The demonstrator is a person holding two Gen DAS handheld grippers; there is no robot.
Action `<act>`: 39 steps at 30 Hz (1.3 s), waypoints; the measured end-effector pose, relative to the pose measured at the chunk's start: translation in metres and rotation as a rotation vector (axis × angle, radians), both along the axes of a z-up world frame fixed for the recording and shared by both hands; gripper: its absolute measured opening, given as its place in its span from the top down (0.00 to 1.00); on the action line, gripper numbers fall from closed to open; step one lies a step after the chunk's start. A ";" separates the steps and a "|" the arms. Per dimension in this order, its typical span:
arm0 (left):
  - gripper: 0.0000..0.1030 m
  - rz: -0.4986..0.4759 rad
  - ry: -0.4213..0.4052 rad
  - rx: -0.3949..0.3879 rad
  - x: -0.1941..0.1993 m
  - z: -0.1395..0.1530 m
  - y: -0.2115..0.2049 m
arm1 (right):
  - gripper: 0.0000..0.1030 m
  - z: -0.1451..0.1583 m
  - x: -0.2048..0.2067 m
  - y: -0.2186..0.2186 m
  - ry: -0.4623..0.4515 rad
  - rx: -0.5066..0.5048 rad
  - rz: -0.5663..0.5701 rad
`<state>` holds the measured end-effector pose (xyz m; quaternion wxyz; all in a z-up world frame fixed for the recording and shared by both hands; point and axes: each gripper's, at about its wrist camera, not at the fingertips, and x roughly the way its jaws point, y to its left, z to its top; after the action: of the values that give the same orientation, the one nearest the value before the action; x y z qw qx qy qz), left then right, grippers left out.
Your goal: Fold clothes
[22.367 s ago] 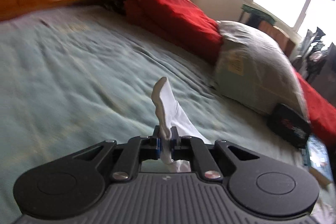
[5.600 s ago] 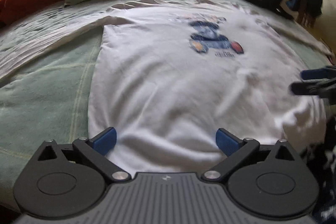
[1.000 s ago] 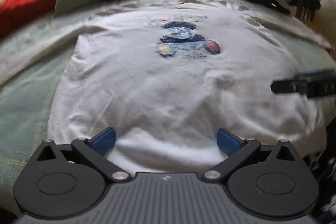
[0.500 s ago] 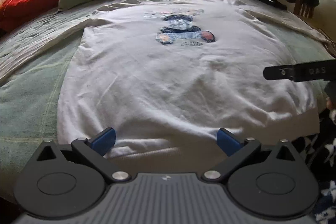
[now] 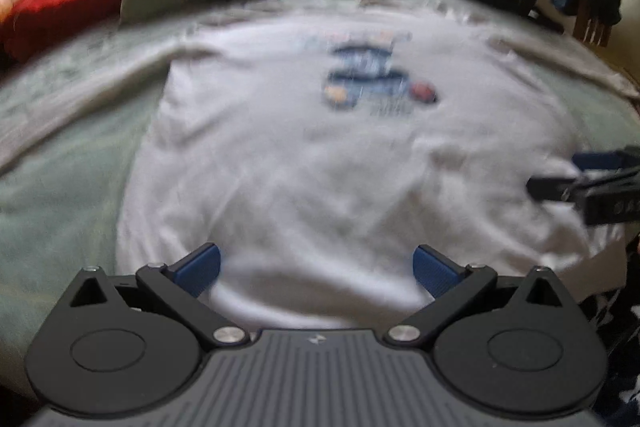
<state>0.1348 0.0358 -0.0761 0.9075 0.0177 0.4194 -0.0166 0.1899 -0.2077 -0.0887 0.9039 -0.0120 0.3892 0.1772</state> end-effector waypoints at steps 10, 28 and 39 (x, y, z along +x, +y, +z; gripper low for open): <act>0.01 -0.006 -0.051 -0.021 0.013 0.016 0.015 | 0.00 -0.003 -0.004 0.003 -0.030 -0.019 0.005; 0.01 -0.019 -0.107 0.040 0.038 0.022 -0.042 | 0.00 0.045 -0.038 -0.018 -0.125 0.080 0.007; 0.01 0.001 0.011 0.051 0.049 0.003 -0.061 | 0.00 0.051 -0.045 -0.048 -0.133 0.191 0.000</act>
<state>0.1837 -0.0250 -0.0735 0.9043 0.0406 0.4249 -0.0054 0.1448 -0.2558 -0.0378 0.9248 0.0624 0.3095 0.2125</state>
